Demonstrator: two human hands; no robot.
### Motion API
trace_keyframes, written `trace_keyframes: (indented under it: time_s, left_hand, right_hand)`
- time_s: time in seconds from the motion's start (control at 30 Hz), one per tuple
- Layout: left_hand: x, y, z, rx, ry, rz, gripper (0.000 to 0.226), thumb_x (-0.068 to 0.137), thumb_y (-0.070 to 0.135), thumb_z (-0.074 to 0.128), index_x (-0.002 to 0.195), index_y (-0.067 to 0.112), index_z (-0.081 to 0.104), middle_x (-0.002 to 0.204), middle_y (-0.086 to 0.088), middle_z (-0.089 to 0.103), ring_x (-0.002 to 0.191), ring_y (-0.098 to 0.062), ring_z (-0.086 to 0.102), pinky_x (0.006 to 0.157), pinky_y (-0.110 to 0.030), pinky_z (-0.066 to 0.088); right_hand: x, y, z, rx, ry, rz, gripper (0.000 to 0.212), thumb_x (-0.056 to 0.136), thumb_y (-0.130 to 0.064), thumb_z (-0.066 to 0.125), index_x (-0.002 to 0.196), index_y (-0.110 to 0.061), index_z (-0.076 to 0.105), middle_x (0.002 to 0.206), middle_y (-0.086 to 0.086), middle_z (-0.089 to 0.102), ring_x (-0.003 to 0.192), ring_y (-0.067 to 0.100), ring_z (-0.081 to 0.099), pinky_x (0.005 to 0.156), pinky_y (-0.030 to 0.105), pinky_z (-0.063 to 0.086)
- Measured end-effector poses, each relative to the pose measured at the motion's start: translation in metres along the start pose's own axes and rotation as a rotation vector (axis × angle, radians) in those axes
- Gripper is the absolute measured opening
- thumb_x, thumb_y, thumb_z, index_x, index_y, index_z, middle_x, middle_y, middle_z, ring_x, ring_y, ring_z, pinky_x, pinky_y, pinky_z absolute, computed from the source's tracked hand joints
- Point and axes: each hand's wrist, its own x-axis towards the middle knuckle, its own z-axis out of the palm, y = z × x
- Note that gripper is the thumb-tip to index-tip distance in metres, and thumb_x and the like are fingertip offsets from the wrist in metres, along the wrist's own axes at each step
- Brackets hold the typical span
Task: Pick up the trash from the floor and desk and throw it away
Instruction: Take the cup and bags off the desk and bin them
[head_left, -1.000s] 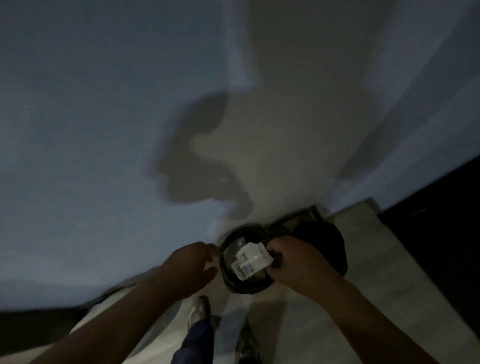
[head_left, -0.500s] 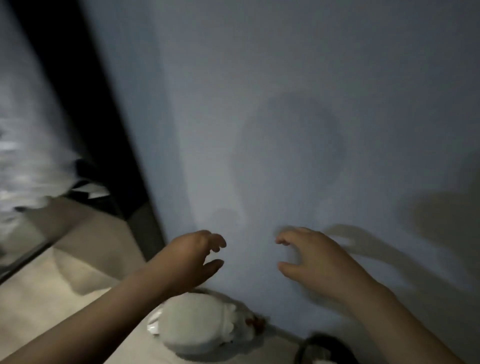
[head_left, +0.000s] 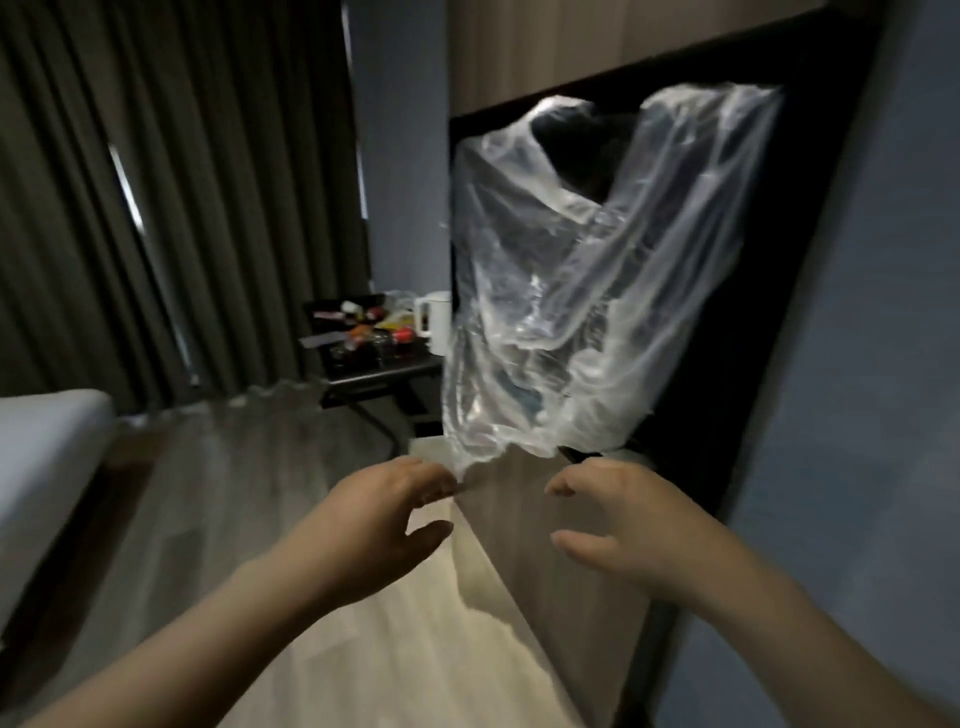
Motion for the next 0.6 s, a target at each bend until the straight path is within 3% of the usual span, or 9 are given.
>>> trace_keyframes:
  time_s: [0.3, 0.6]
  left_hand:
    - [-0.011, -0.126, -0.055, 0.028, 0.152, -0.210, 0.038, 0.086, 0.044, 0.059, 0.122, 0.034, 0.053, 0.114, 0.018, 0.056, 0.099, 0.003, 0.055, 0.088, -0.017, 0.045]
    - [0.059, -0.234, -0.060, 0.108, 0.207, -0.319, 0.041, 0.086, 0.046, 0.058, 0.125, 0.035, 0.051, 0.116, 0.019, 0.055, 0.099, 0.005, 0.053, 0.088, -0.016, 0.046]
  right_hand:
    - [0.150, -0.084, 0.021, 0.001, 0.044, -0.247, 0.038, 0.082, -0.045, 0.061, 0.117, -0.032, 0.058, 0.114, -0.016, 0.058, 0.108, 0.002, 0.053, 0.095, 0.026, 0.044]
    - [0.299, -0.085, 0.049, 0.016, 0.041, -0.369, 0.037, 0.084, -0.044, 0.060, 0.119, -0.033, 0.056, 0.112, -0.017, 0.057, 0.105, 0.001, 0.052, 0.092, 0.023, 0.045]
